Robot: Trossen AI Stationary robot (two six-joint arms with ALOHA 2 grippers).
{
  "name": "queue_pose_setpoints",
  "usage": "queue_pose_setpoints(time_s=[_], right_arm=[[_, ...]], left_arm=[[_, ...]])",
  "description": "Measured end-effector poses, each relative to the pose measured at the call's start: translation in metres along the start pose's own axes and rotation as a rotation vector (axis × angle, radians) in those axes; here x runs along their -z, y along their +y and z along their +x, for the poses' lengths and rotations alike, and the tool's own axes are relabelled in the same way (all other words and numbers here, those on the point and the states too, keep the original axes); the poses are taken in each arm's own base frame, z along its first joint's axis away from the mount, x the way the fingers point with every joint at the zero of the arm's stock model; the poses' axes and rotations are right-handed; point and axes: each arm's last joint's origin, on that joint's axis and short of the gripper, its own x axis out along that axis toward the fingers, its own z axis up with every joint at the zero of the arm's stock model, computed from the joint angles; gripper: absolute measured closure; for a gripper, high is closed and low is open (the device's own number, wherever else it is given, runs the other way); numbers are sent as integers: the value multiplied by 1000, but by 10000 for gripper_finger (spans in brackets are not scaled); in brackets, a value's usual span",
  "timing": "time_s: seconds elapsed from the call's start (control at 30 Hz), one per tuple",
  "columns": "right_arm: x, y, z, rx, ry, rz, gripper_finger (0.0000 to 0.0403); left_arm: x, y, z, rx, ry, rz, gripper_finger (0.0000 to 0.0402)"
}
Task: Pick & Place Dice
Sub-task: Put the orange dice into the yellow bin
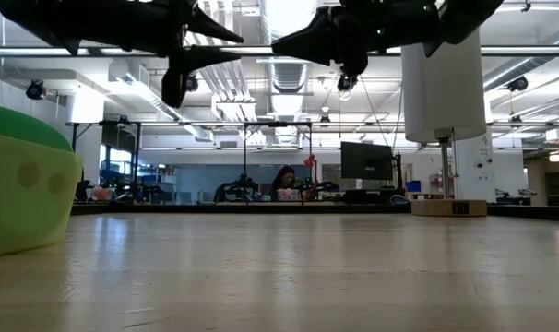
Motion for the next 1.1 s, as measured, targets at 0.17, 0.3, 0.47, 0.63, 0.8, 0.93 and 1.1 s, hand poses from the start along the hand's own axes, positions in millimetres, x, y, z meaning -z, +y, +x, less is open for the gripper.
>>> queue_pose_setpoints(time_s=[0.17,0.3,0.47,0.63,0.8,0.93,1.1], right_arm=[[-1,1,-2,23,-43,2,354],[-2,6,3,11,-46,1,354],[5,15,18,-22,-24,-16,354],[8,17,31,-23,-4,-18,354],[9,18,33,-27,-1,-26,354],[6,17,29,-26,-12,-25,354],[2,16,29,-20,-37,-38,354]], left_arm=[[-1,-2,2,2,4,6,305],[1,-1,5,-1,7,2,303],[2,-4,12,18,41,7,300],[5,-4,14,16,78,31,301],[7,-2,14,-7,97,22,300],[7,-3,14,5,100,17,293],[7,-2,15,8,113,38,283]])
